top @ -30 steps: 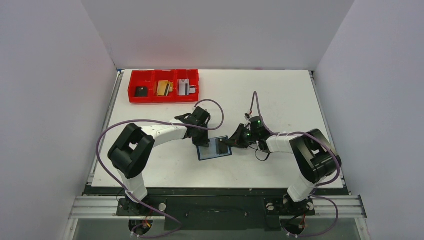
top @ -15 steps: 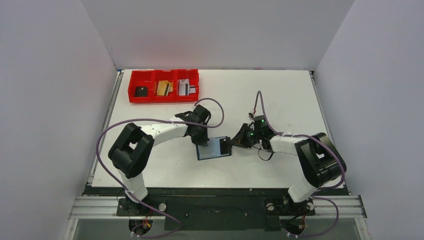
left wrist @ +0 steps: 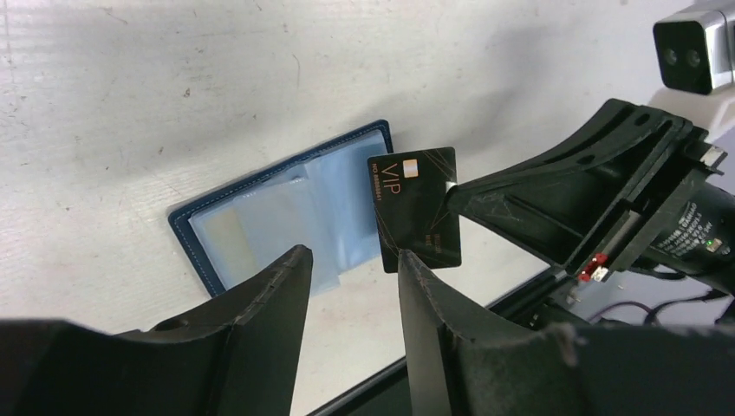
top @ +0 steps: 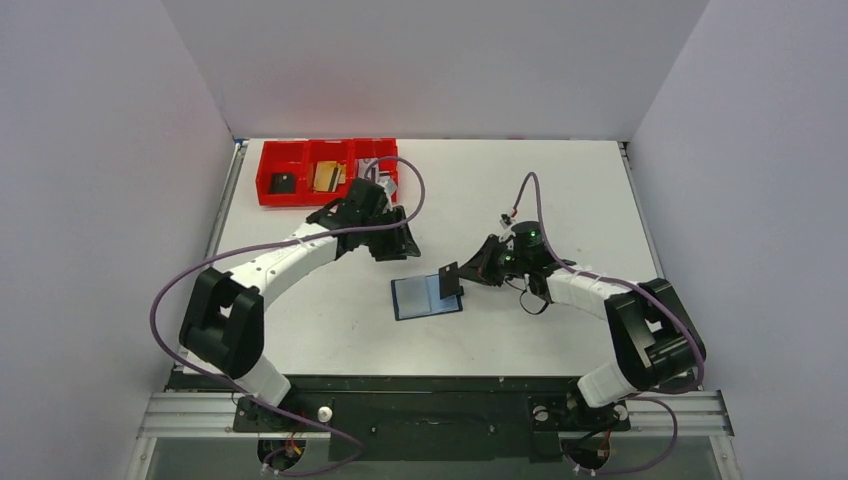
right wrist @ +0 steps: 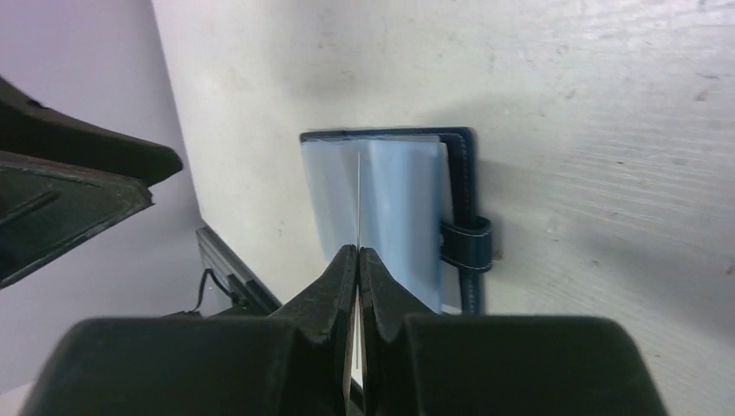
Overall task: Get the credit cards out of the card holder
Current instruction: Remove the credit card from the card holder.
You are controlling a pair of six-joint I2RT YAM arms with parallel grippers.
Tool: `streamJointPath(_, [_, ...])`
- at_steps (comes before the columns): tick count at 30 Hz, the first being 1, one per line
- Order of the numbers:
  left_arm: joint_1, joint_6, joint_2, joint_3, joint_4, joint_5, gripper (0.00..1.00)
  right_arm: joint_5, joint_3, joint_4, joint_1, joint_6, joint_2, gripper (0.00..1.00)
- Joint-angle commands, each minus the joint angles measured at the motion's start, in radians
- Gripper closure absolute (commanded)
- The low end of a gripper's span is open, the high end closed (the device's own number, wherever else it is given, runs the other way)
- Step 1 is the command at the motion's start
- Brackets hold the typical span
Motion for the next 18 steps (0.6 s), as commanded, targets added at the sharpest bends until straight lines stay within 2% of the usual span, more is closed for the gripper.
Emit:
streamJointPath(1, [0.066,-0.048,-0.059,-0.083,0.181,0.227,0.6,-0.052,0.052,0.065,-0.011,0.077,-0.059,1.0])
streamJointPath(6, [0.101,-0.141,-0.083,-0.186,0.394,0.395,0.57,-0.111,0.053,0.18,-0.015,0.188,-0.059,1.0])
streamJointPath(13, [0.131,-0.275,-0.098,-0.275,0.638,0.516,0.51,-0.151,0.053,0.359,-0.016,0.346,-0.037,1.0])
streamJointPath(18, [0.138,-0.325,-0.092,-0.298,0.709,0.548,0.51,-0.163,0.046,0.461,-0.016,0.419,-0.014,1.0])
